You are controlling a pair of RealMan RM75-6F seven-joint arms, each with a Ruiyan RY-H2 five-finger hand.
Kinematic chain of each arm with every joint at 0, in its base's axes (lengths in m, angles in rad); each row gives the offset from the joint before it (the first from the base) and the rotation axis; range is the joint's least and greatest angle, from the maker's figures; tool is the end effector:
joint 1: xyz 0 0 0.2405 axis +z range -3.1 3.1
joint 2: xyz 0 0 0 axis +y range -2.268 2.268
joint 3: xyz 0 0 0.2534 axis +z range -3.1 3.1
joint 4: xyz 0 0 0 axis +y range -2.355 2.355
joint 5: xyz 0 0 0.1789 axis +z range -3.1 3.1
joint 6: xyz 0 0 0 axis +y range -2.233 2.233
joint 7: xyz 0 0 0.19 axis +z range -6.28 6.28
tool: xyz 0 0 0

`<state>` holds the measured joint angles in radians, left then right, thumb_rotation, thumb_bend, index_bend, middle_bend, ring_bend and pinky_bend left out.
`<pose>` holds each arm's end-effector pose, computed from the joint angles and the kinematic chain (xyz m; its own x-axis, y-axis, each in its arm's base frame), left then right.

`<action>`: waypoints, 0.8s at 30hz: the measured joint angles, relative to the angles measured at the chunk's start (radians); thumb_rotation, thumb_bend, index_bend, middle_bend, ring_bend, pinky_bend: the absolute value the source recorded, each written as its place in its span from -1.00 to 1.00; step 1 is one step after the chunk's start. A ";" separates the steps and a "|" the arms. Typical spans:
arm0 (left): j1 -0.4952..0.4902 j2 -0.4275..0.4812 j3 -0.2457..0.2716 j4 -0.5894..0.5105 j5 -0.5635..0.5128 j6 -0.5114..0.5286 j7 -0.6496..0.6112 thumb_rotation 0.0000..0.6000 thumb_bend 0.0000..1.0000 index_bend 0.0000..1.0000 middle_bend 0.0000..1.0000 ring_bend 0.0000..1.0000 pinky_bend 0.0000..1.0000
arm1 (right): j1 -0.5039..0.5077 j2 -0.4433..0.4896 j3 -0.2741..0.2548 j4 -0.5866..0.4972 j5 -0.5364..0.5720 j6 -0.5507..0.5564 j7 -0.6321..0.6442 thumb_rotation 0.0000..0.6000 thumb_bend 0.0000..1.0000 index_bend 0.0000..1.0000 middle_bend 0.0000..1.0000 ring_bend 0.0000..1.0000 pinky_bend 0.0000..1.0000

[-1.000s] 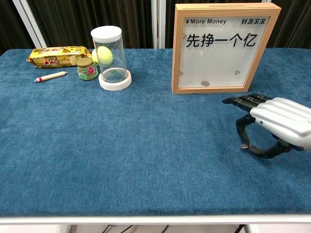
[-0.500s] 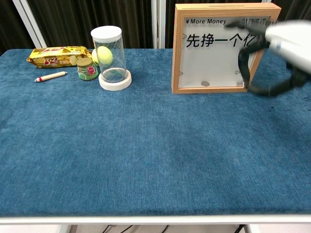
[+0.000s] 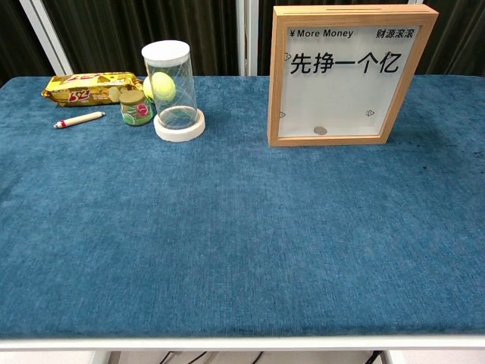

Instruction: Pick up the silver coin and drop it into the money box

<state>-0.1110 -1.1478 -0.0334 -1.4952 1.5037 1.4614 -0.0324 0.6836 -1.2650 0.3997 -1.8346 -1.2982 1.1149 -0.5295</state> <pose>-0.3114 0.2309 0.1811 0.4469 0.0241 0.8942 0.8945 -0.0273 -0.4463 -0.0508 -0.3699 0.1373 0.4363 0.1848 0.8806 -0.7420 -0.4797 0.4683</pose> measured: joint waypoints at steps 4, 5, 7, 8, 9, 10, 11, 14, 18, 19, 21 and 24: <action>0.000 -0.001 0.001 0.007 -0.002 -0.003 -0.007 1.00 -0.75 -0.90 -0.99 -1.00 -1.00 | 0.064 -0.001 0.038 0.015 0.153 -0.049 -0.062 1.00 -0.31 0.46 -1.00 -1.00 -1.00; 0.000 -0.001 0.001 0.009 -0.003 -0.004 -0.010 1.00 -0.75 -0.90 -0.99 -1.00 -1.00 | 0.080 -0.002 0.045 0.019 0.192 -0.059 -0.078 1.00 -0.31 0.46 -1.00 -1.00 -1.00; 0.000 0.000 0.001 0.013 -0.006 -0.007 -0.015 1.00 -0.75 -0.90 -0.99 -1.00 -1.00 | 0.120 -0.002 0.062 0.027 0.281 -0.077 -0.116 1.00 -0.31 0.47 -1.00 -1.00 -1.00; 0.000 0.001 0.000 0.015 -0.007 -0.008 -0.018 1.00 -0.75 -0.90 -0.99 -1.00 -1.00 | 0.136 -0.002 0.068 0.030 0.316 -0.082 -0.131 1.00 -0.31 0.47 -1.00 -1.00 -1.00; 0.000 0.002 0.000 0.017 -0.008 -0.008 -0.020 1.00 -0.75 -0.90 -0.99 -1.00 -1.00 | 0.156 -0.002 0.076 0.033 0.362 -0.087 -0.150 1.00 -0.31 0.47 -1.00 -1.00 -1.00; 0.000 0.003 0.000 0.018 -0.009 -0.009 -0.023 1.00 -0.75 -0.90 -0.99 -1.00 -1.00 | 0.170 -0.001 0.081 0.035 0.396 -0.090 -0.163 1.00 -0.31 0.47 -1.00 -1.00 -1.00; 0.000 0.005 0.000 0.018 -0.009 -0.010 -0.028 1.00 -0.75 -0.90 -0.99 -1.00 -1.00 | 0.183 0.000 0.086 0.037 0.430 -0.091 -0.174 1.00 -0.31 0.47 -1.00 -1.00 -1.00; -0.002 0.013 0.001 0.019 -0.010 -0.016 -0.034 1.00 -0.75 -0.90 -0.99 -1.00 -1.00 | 0.221 0.007 0.101 0.042 0.548 -0.092 -0.207 1.00 -0.31 0.48 -1.00 -1.00 -1.00; -0.004 0.018 0.000 0.020 -0.011 -0.022 -0.046 1.00 -0.75 -0.90 -0.99 -1.00 -1.00 | 0.271 0.025 0.114 0.046 0.723 -0.081 -0.250 1.00 -0.30 0.48 -1.00 -1.00 -1.00; -0.005 0.018 0.000 0.021 -0.011 -0.024 -0.051 1.00 -0.75 -0.90 -0.99 -1.00 -1.00 | 0.282 0.030 0.116 0.047 0.761 -0.078 -0.260 1.00 -0.29 0.48 -1.00 -1.00 -1.00; -0.008 0.021 0.001 0.024 -0.010 -0.030 -0.056 1.00 -0.75 -0.90 -0.99 -1.00 -1.00 | 0.308 0.044 0.120 0.048 0.851 -0.072 -0.283 1.00 -0.28 0.48 -1.00 -1.00 -1.00; -0.009 0.022 0.000 0.026 -0.009 -0.029 -0.059 1.00 -0.75 -0.90 -0.99 -1.00 -1.00 | 0.351 0.064 0.123 0.054 0.997 -0.070 -0.317 1.00 -0.27 0.48 -1.00 -1.00 -1.00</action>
<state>-0.1203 -1.1259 -0.0330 -1.4690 1.4949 1.4322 -0.0917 1.0347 -1.2007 0.5227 -1.7804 -0.3008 1.0453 -0.8462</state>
